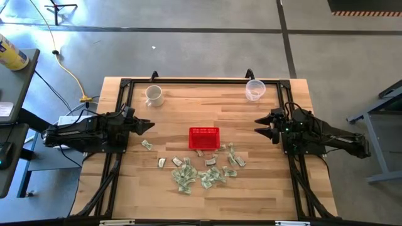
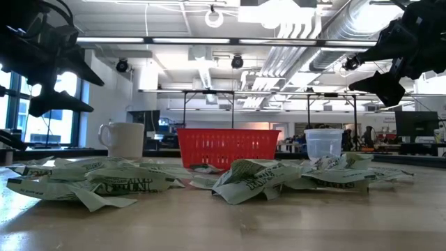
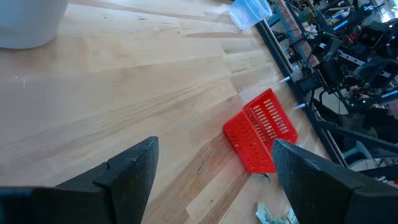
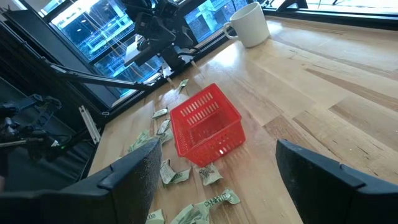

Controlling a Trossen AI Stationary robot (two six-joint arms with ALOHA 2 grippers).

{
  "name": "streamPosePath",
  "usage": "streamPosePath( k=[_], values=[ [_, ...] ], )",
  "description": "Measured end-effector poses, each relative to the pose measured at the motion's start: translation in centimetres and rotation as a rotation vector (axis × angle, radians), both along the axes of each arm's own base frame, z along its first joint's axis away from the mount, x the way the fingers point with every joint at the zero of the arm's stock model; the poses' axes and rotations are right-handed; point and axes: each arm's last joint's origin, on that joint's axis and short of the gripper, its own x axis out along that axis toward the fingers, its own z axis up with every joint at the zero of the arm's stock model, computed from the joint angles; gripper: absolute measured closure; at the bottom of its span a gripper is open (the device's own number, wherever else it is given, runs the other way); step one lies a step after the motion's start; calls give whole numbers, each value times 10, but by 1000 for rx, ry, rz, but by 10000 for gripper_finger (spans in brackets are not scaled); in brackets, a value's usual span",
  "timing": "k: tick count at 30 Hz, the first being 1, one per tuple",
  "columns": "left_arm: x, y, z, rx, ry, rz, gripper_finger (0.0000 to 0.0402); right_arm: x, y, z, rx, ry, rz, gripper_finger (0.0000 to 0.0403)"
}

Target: Pick and place items into bin

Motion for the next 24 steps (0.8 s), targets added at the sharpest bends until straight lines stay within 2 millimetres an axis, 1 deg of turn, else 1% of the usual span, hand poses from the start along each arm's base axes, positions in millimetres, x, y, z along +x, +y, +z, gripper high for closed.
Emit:
streamPosePath(
  k=[7,11,16,21,24],
  values=[
    [0,0,0,0,0,0,53,0,0,0,-2,0,1,97],
    [0,0,0,0,0,0,53,0,0,-1,-61,16,17,97],
    [0,0,0,-1,0,0,53,0,0,-1,-62,16,16,97],
    [2,1,7,-61,-106,64,53,0,0,-1,-76,16,2,97],
    [3,1,8,-51,-112,59,53,0,-3,0,-106,17,-72,97]
  ],
)
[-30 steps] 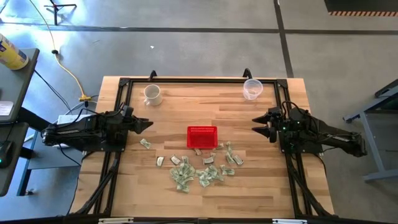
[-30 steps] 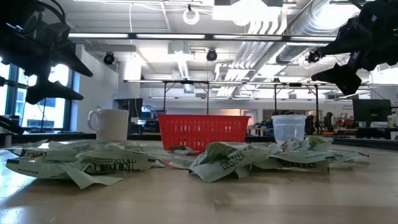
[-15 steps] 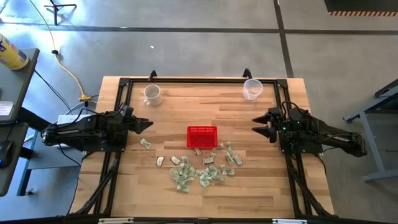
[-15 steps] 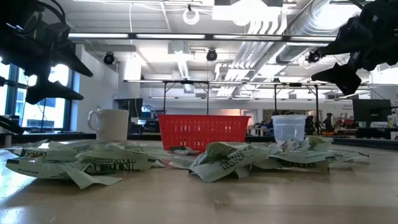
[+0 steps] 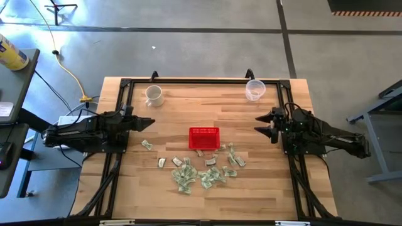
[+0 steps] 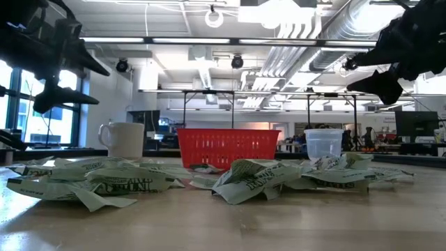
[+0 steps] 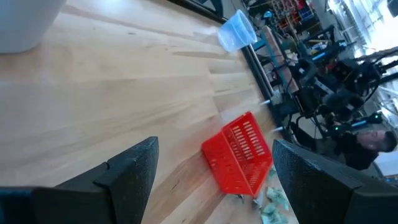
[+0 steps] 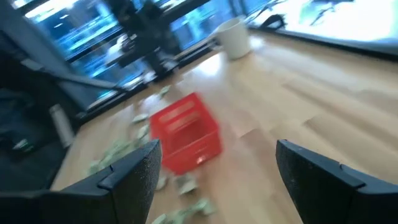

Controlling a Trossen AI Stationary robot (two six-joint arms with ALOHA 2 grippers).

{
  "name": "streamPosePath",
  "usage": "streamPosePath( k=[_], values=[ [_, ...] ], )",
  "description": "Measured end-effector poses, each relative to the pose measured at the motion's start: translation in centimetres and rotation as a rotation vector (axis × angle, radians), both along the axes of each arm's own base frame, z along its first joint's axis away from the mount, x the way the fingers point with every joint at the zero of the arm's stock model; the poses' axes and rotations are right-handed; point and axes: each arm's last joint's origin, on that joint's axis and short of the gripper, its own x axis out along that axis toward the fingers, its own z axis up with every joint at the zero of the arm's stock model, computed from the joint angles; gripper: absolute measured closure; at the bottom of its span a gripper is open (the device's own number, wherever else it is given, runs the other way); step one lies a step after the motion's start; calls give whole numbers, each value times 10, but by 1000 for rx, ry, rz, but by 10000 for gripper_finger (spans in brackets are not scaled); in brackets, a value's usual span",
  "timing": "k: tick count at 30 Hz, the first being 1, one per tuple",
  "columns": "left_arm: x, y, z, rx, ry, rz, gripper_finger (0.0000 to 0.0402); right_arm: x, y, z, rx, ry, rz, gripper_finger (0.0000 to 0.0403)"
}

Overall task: Pick and place items into bin
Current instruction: Put the truvia packet into the red bin

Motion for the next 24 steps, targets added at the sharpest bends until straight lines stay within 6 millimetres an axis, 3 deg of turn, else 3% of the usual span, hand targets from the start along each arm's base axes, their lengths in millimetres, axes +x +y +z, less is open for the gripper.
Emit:
streamPosePath(
  k=[5,8,10,15,24],
  values=[
    [0,0,0,-3,-1,1,53,-1,-4,0,-27,7,-143,97],
    [0,0,0,-3,-1,1,53,-1,-5,2,70,-41,-202,97],
    [0,0,0,-8,-7,3,53,0,-5,6,199,-118,-227,97],
    [0,0,1,-69,-36,13,53,0,-8,23,325,-356,-301,97],
    [0,0,1,-99,-48,25,53,-8,-9,56,298,-732,-338,97]
  ],
)
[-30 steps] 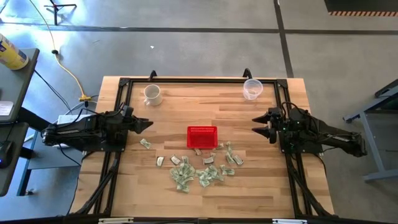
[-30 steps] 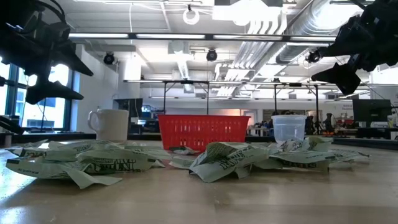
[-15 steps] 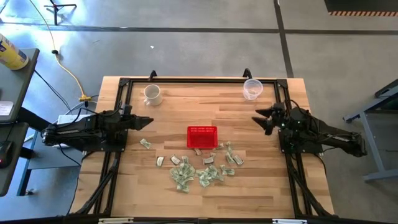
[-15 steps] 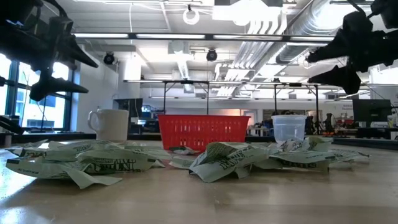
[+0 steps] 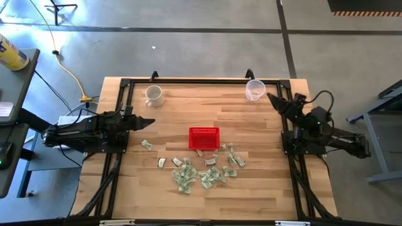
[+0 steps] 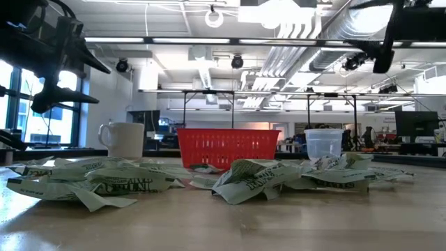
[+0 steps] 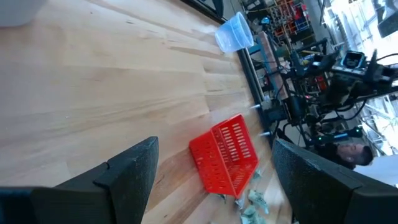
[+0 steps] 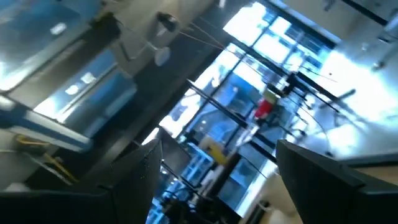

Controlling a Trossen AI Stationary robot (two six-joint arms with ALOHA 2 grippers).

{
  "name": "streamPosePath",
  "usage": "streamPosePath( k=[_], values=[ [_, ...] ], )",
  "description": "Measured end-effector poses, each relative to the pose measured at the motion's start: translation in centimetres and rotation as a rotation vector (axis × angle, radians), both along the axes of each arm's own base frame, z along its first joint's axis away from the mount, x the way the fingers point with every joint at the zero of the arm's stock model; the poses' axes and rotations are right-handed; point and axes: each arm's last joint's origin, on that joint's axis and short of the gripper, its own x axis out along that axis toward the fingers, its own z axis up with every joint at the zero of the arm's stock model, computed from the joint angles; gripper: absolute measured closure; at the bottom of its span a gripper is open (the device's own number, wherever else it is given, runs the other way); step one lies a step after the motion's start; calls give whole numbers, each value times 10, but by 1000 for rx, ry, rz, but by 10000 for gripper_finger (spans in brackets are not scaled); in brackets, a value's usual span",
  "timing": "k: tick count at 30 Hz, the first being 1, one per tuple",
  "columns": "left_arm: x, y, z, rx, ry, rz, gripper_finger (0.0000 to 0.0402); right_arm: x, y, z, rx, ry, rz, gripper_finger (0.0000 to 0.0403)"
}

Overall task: Pick and place items into bin
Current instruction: Put the truvia packet into the red bin

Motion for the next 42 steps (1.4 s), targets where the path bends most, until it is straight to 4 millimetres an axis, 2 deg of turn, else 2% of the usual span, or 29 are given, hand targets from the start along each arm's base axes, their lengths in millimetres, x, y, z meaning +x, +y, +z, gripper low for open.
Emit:
streamPosePath(
  k=[5,9,12,15,18,20,24,27,32,38,42],
  values=[
    [0,0,0,2,-1,3,53,1,4,4,-47,-33,156,97],
    [0,0,0,1,-2,7,53,7,6,3,46,-65,274,97],
    [0,0,0,-2,-4,8,53,23,8,-5,179,0,417,97],
    [0,0,0,4,-3,12,53,44,13,-25,338,189,575,97],
    [0,1,1,10,-9,25,53,59,24,-59,517,510,724,97],
    [0,1,1,12,-12,26,53,62,32,-79,589,703,759,97],
    [0,1,1,12,-13,27,53,62,43,-103,620,945,733,97],
    [0,1,2,13,-19,27,53,65,51,-109,588,1016,710,97],
    [0,1,2,13,-19,27,53,74,66,-106,465,1199,705,97],
    [0,1,2,15,-18,27,53,95,86,-88,158,1509,677,97],
    [0,1,2,22,-15,27,53,118,101,-82,-48,1593,672,97]
  ],
)
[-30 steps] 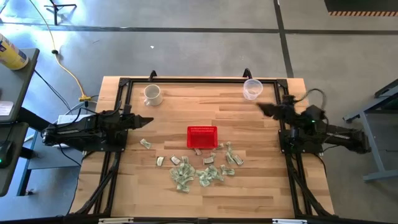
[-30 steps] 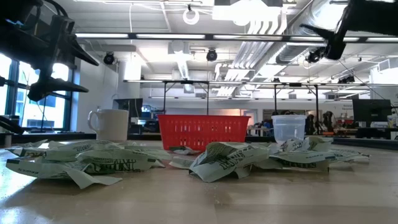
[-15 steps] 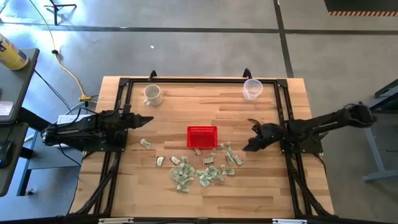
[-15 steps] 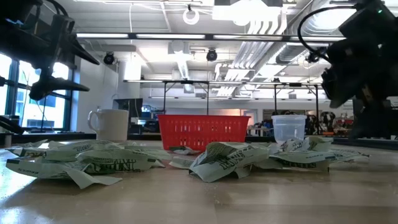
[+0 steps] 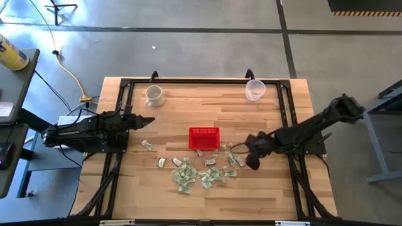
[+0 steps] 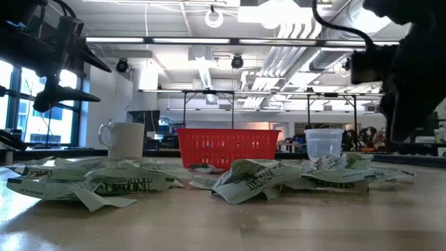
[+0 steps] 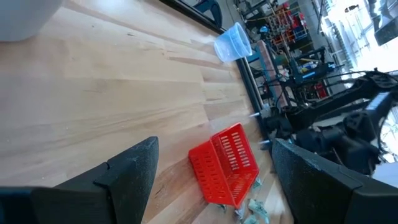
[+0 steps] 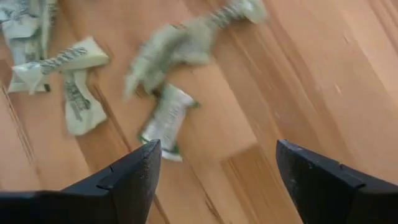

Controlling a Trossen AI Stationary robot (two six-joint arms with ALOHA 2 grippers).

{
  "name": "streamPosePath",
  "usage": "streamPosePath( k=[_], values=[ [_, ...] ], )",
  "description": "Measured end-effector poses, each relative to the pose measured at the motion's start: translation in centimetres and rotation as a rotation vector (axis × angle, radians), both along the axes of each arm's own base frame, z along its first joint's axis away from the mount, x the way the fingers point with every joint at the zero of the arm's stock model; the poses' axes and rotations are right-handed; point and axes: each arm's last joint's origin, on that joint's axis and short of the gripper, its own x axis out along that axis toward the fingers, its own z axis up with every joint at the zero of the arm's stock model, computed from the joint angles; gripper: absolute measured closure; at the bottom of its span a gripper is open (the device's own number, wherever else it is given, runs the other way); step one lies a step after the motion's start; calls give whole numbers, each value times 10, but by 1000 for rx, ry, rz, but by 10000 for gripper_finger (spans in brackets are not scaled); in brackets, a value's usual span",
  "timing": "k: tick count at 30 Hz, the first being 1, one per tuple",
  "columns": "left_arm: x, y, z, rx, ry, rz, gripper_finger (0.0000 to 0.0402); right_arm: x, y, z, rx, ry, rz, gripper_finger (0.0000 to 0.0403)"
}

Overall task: Pick and place items into bin
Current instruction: Put the truvia packet into the red bin

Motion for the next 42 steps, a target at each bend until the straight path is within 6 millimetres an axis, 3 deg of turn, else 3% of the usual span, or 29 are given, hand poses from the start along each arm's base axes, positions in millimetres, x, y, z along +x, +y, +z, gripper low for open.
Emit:
streamPosePath(
  k=[7,11,18,24,33,42],
  values=[
    [0,0,0,0,3,0,53,22,16,-26,-62,106,69,97],
    [0,0,-1,0,10,-1,53,36,20,-36,-14,43,5,97],
    [-1,0,-3,-1,33,-1,53,35,22,-43,-41,59,-61,113],
    [-1,0,-3,-1,32,-2,53,36,15,-44,-94,54,-110,189],
    [-1,0,-3,-2,34,-4,53,36,-6,-46,-43,124,-292,378],
    [-1,0,-4,-3,39,-5,53,34,-9,-27,27,13,-417,395]
  ],
)
